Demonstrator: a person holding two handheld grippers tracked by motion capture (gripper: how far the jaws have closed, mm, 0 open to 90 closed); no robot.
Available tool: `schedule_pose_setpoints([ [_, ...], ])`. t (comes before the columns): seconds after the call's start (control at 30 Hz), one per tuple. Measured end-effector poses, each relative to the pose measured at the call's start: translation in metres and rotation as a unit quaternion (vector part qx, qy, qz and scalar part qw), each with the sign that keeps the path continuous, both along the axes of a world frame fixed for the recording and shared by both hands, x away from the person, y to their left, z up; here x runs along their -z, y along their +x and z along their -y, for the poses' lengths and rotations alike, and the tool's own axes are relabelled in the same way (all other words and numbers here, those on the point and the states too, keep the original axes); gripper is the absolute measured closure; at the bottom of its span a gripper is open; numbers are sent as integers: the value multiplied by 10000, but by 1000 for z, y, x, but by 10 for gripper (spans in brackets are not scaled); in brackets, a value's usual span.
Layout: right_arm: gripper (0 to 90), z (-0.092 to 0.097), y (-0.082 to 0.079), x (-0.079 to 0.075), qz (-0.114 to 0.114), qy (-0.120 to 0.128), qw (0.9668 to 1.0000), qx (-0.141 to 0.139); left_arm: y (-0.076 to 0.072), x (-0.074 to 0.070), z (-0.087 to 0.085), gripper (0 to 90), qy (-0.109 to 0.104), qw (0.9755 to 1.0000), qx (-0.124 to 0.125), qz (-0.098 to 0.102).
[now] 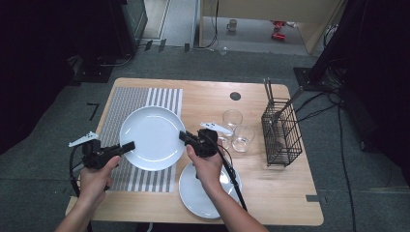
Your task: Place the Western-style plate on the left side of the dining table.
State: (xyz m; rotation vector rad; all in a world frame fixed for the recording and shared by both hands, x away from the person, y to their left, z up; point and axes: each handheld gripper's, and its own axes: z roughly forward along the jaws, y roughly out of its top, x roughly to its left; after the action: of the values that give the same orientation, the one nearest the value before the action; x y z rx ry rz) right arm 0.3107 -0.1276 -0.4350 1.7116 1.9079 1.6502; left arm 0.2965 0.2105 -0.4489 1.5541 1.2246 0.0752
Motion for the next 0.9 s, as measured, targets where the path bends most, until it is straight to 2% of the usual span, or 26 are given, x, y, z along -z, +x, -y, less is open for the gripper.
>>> schedule_pose_setpoints([
  [0.2,797,-10,14,-2,13,28,10000,-16,10,-1,-8,699,62,9999,-115,8],
  [0.57,800,-27,41,-5,-23,37,10000,-46,29,-2,-22,688,20,9994,-341,-53],
  [0.9,798,-44,58,-2,47,-102,9999,-73,45,1,-33,673,59,9987,-486,-126],
])
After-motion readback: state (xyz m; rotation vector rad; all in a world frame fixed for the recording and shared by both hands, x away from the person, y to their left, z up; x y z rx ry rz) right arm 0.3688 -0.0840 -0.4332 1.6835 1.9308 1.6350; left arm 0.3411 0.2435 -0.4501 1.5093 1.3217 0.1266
